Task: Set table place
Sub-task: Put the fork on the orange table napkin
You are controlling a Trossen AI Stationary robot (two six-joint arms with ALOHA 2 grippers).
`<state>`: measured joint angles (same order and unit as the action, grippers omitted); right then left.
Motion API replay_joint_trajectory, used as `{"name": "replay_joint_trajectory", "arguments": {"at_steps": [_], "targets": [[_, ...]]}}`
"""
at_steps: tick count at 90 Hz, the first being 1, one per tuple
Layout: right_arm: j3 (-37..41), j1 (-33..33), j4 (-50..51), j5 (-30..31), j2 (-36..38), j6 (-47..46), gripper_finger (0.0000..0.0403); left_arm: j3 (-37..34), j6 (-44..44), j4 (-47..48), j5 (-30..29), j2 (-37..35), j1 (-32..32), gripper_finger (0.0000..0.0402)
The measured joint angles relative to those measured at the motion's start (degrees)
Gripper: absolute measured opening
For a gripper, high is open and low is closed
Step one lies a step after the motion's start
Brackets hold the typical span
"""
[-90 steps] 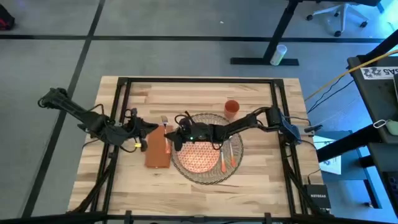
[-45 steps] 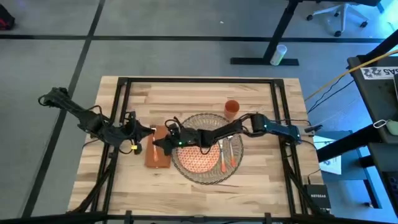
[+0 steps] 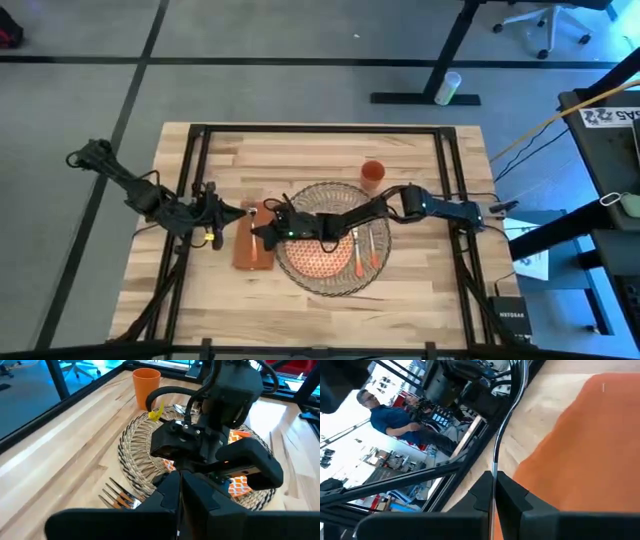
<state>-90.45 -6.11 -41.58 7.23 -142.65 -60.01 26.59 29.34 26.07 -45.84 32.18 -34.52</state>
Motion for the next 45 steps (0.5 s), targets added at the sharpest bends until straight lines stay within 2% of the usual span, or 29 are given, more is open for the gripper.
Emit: {"name": "replay_joint_trajectory", "arguments": {"at_steps": [21, 45], "targets": [[-0.1, -0.3, 2.0, 1.0, 0.2, -1.1, 0.0010, 0.0, 0.0, 0.0, 0.0, 0.0, 0.0, 0.0000], [0.0, -0.3, 1.8, 1.5, 0.2, -1.0, 0.0054, 0.0, 0.2, 0.0, 0.0, 0.0, 0.0, 0.0000]]}}
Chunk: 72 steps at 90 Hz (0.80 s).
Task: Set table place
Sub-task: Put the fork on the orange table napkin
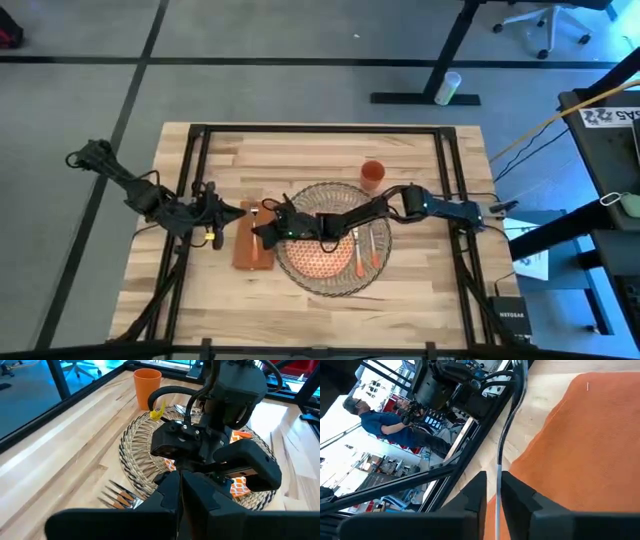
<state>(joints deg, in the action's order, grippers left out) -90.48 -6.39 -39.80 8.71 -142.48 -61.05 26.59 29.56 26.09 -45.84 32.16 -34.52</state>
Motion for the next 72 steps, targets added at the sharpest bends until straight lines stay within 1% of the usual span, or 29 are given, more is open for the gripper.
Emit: {"name": "replay_joint_trajectory", "arguments": {"at_steps": [16, 28, 62, 72], "targets": [[0.1, 0.0, -0.7, 0.4, -0.1, 1.2, 0.0082, 0.0, 0.0, 0.0, 0.0, 0.0, 0.0, 0.0000], [0.1, 0.0, -0.7, 0.4, -0.1, 1.3, 0.0093, 0.0, 0.0, 0.0, 0.0, 0.0, 0.0, 0.0000], [0.1, 0.1, -0.8, 0.4, -0.2, 2.8, 0.0097, 0.0, 0.0, 0.0, 0.0, 0.0, 0.0, 0.0000], [0.1, 0.2, -0.8, 0.3, -0.3, 4.5, 0.0097, 0.0, 0.0, 0.0, 0.0, 0.0, 0.0, 0.0000]]}}
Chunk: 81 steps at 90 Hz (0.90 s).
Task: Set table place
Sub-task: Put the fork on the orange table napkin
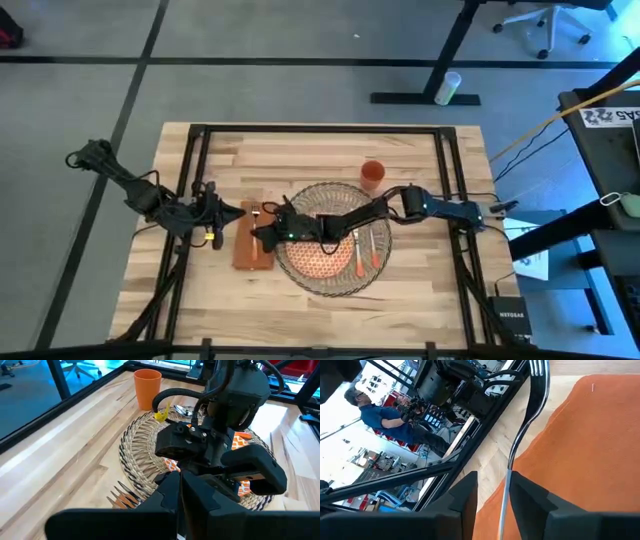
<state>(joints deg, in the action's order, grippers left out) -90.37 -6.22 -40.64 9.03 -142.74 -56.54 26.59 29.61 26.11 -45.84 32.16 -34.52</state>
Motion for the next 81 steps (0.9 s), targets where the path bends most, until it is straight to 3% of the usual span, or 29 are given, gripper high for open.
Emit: {"name": "replay_joint_trajectory", "arguments": {"at_steps": [51, 60, 81], "targets": [[0.1, 1.9, 0.3, -3.6, 0.0, 6.5, 0.0102, 0.0, 0.0, 0.0, 0.0, 0.0, 0.0, 0.0000], [0.0, 1.9, 0.3, -4.4, 0.0, 7.3, 0.0130, 0.0, 0.0, 0.0, 0.0, 0.0, 0.0, 0.0000], [-3.2, 1.9, 1.1, -7.6, -0.2, 10.7, 0.0235, 0.0, 0.0, 0.0, 0.0, 0.0, 0.0, 0.0000]]}}
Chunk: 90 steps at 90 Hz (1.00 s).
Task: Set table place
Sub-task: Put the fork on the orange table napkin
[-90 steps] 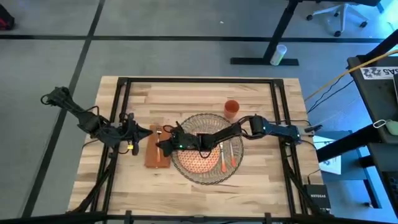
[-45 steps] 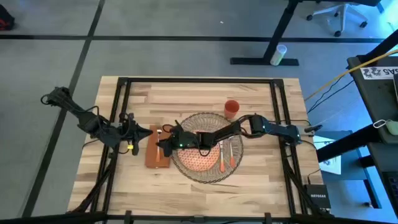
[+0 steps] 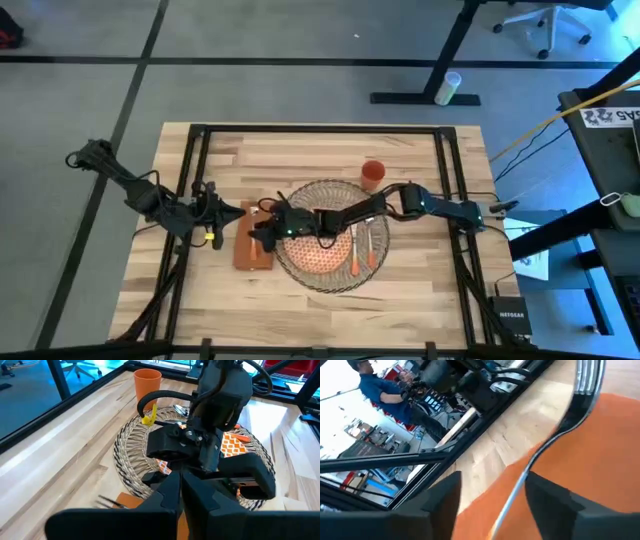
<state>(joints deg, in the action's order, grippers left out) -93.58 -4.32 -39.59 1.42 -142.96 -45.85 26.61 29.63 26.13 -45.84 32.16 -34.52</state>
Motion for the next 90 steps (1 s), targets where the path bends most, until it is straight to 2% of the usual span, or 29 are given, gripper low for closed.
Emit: {"name": "replay_joint_trajectory", "arguments": {"at_steps": [9, 19, 66, 76, 90], "targets": [[-1.9, 0.0, 0.1, -1.0, 0.0, 2.6, 0.0262, 0.0, 0.0, 0.0, 0.0, 0.0, 0.0, 0.0000], [-3.3, 0.2, 2.9, -1.2, 0.0, 4.4, 0.0274, 0.0, 0.2, 0.0, 0.0, 0.0, 0.0, 0.0000], [-4.1, 1.6, 7.4, -1.1, 0.1, 8.3, 0.0276, 0.0, 0.4, 0.3, 0.6, 0.0, 0.0, 0.0000], [-4.1, 2.3, 8.8, -2.5, 0.2, 11.5, 0.0276, 0.0, 0.4, 0.3, 0.7, 0.0, 0.0, 0.0000], [-4.1, 3.9, 12.0, -7.3, 0.2, 16.8, 0.0276, 0.0, 0.4, 0.4, 0.7, 0.0, 0.0, 0.0000]]}}
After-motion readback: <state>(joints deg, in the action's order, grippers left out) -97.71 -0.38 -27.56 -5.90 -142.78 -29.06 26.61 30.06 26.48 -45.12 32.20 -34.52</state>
